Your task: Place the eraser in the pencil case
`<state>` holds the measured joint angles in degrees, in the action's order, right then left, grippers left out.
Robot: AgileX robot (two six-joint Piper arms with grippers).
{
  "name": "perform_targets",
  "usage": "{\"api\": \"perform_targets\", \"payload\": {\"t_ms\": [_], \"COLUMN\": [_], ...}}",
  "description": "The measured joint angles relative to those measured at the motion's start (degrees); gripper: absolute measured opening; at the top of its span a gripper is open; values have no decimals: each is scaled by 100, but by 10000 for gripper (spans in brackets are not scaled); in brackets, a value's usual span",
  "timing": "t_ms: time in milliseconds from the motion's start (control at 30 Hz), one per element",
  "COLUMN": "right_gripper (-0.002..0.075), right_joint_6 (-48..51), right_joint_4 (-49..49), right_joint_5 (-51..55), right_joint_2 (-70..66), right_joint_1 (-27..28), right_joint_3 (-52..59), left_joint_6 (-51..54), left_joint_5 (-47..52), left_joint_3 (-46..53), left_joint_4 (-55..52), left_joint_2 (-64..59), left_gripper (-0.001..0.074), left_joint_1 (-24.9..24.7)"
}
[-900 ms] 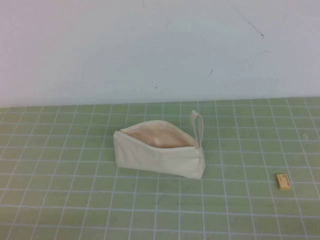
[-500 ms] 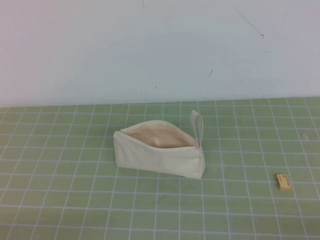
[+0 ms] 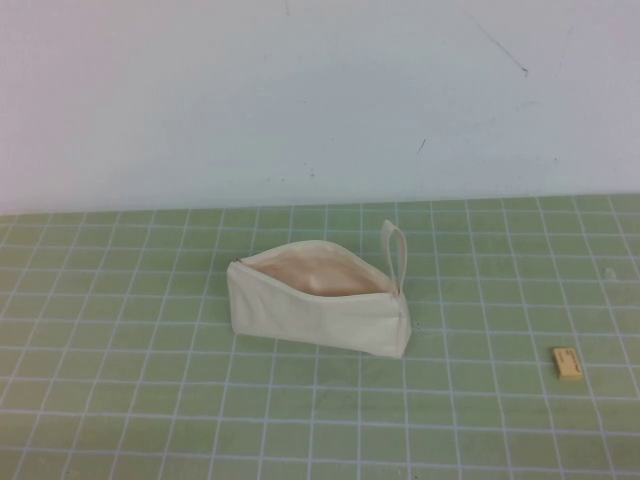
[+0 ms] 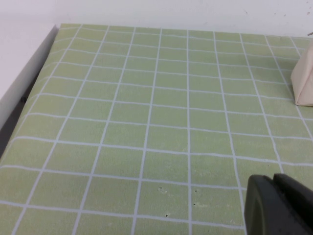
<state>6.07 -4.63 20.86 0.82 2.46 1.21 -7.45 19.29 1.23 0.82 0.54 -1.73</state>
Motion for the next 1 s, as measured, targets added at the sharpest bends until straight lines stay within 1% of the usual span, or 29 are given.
{"api": "perform_targets", "payload": {"t_ms": [233,400,600,700,767,833,900,933,1000], "right_gripper": [-1,-1,-1,-1,-1,-1,-1,-1,-1], "right_joint_6": [0,0,184,209,287,301,301,349,626], "right_joint_4": [0,-225,-460,-471,-366,95,463,627,822], "right_joint_5": [-174,-1097,-3575,-4600,-5079,-5609,-5652,-5469,-4763], "right_joint_2": [0,0,0,0,5,5,5,5,5], "right_joint_1": [0,0,0,0,0,0,0,0,0], "right_joint_3": [22,47,47,47,47,47,-27,-164,-581], "left_joint_6": [0,0,0,0,0,0,0,0,0], "left_joint_5": [0,0,0,0,0,0,0,0,0], "left_joint_3": [0,0,0,0,0,0,0,0,0], "left_joint_4": [0,0,0,0,0,0,0,0,0], "left_joint_2": [0,0,0,0,0,0,0,0,0], "left_gripper": [-1,-1,-1,-1,-1,-1,-1,-1,-1], "left_joint_1": [0,0,0,0,0,0,0,0,0]}}
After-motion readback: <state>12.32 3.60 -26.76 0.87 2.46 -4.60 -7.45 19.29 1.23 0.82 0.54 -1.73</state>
